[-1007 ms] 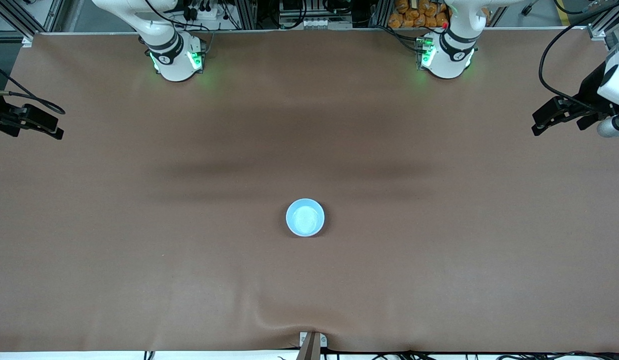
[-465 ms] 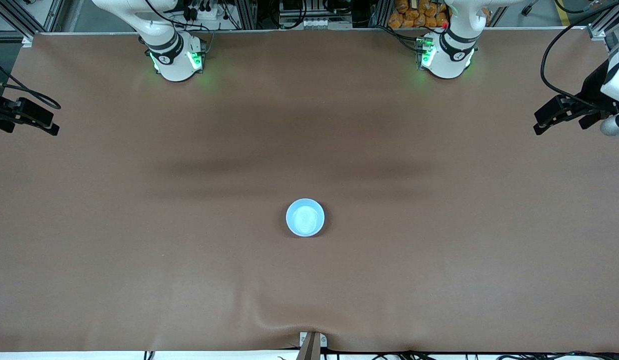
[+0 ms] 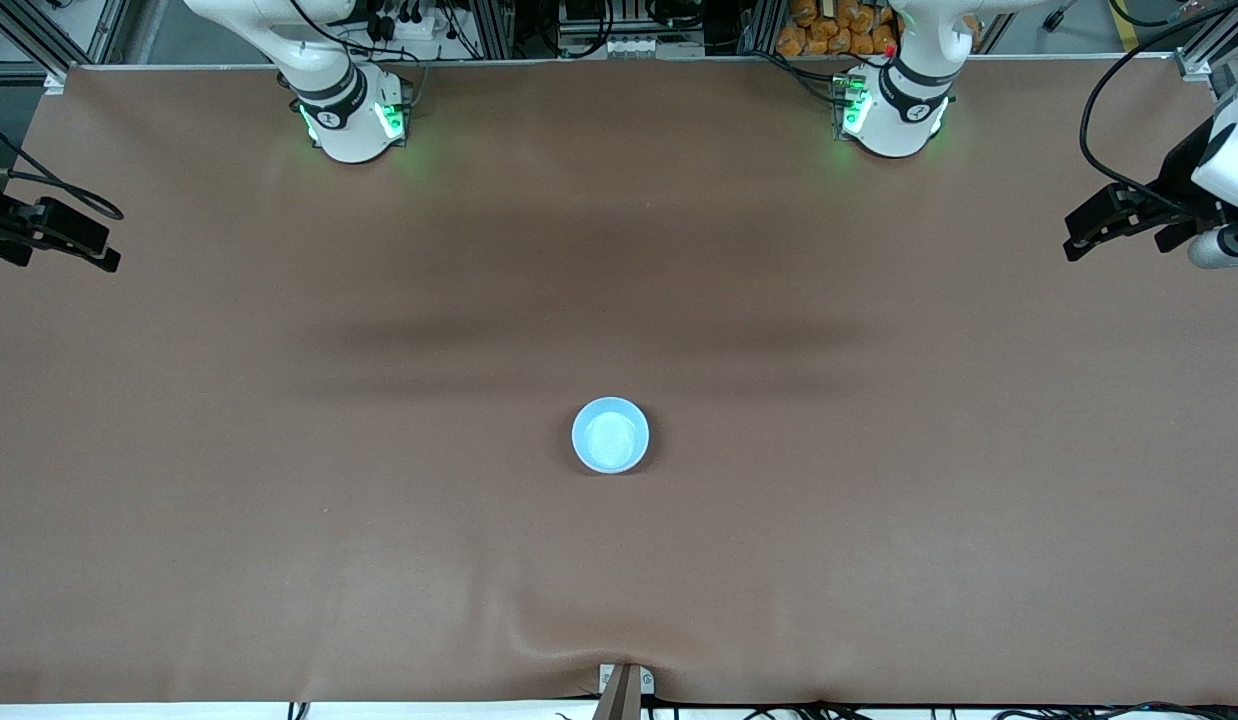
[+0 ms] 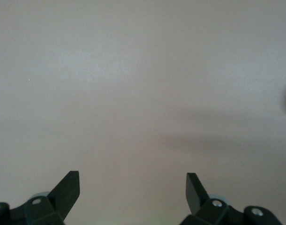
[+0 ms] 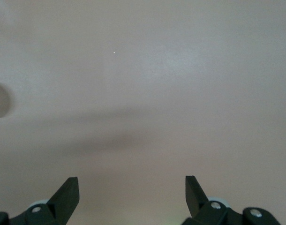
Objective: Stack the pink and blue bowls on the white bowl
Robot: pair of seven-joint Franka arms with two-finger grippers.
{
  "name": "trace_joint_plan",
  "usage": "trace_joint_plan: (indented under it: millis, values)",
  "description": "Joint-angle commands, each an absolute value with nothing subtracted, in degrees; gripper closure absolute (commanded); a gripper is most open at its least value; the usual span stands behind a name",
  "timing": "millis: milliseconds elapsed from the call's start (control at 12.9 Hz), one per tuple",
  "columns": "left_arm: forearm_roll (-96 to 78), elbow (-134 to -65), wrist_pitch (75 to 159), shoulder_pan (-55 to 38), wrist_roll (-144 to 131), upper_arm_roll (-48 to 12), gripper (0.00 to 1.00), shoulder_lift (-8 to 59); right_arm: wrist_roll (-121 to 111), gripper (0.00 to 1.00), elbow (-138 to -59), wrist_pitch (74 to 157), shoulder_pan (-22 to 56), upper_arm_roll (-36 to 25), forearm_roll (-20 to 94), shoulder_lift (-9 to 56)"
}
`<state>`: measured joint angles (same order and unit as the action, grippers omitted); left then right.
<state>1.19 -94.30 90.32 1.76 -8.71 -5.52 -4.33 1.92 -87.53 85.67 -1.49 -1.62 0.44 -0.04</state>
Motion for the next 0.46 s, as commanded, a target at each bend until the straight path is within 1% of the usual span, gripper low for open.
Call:
trace_joint_plan:
  millis: [0, 387]
  values:
    - [0.8, -93.4, 88.9, 2.3, -7.6, -5.7, 0.0, -4.4, 2.9, 0.0, -88.2, 86.2, -2.7, -0.8, 1.0, -0.7]
    - [0.4, -93.4, 88.9, 2.3, -7.6, -5.5, 0.0, -4.7, 2.9, 0.0, -88.3, 86.2, -2.7, -0.8, 1.0, -0.4]
